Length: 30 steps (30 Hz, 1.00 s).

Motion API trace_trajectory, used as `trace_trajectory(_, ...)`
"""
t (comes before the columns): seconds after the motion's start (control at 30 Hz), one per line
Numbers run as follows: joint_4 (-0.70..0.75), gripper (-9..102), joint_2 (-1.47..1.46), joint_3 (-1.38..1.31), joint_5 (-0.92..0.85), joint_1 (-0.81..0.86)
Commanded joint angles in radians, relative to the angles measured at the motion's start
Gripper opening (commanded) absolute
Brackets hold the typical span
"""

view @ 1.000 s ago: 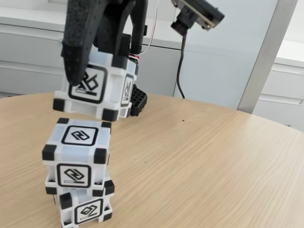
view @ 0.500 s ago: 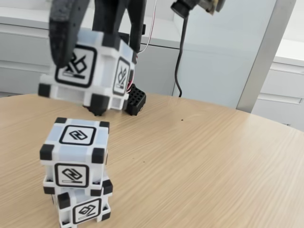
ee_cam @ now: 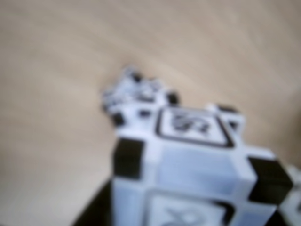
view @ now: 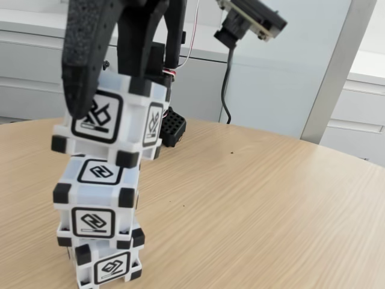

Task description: Stack cubes from left to right.

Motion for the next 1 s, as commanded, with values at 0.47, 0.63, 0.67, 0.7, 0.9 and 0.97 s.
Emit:
trace_trajectory(0.47,0.005,9,0.002,-0.032,-0.048,0.008)
trace_trajectory(0.63,0.005,9,-0.048,-0.032,-0.055,0.008)
trace_trajectory(0.67,0.005,9,-0.06,-0.032,-0.058,0.008)
trace_trajectory(0.7,0.005,9,-0.069,-0.032,-0.06,0.008)
trace_trajectory(0.9,0.006,9,-0.072,-0.032,-0.074,0.008)
trace_trajectory(0.97,0.006,9,-0.064,-0.032,-0.077,0.008)
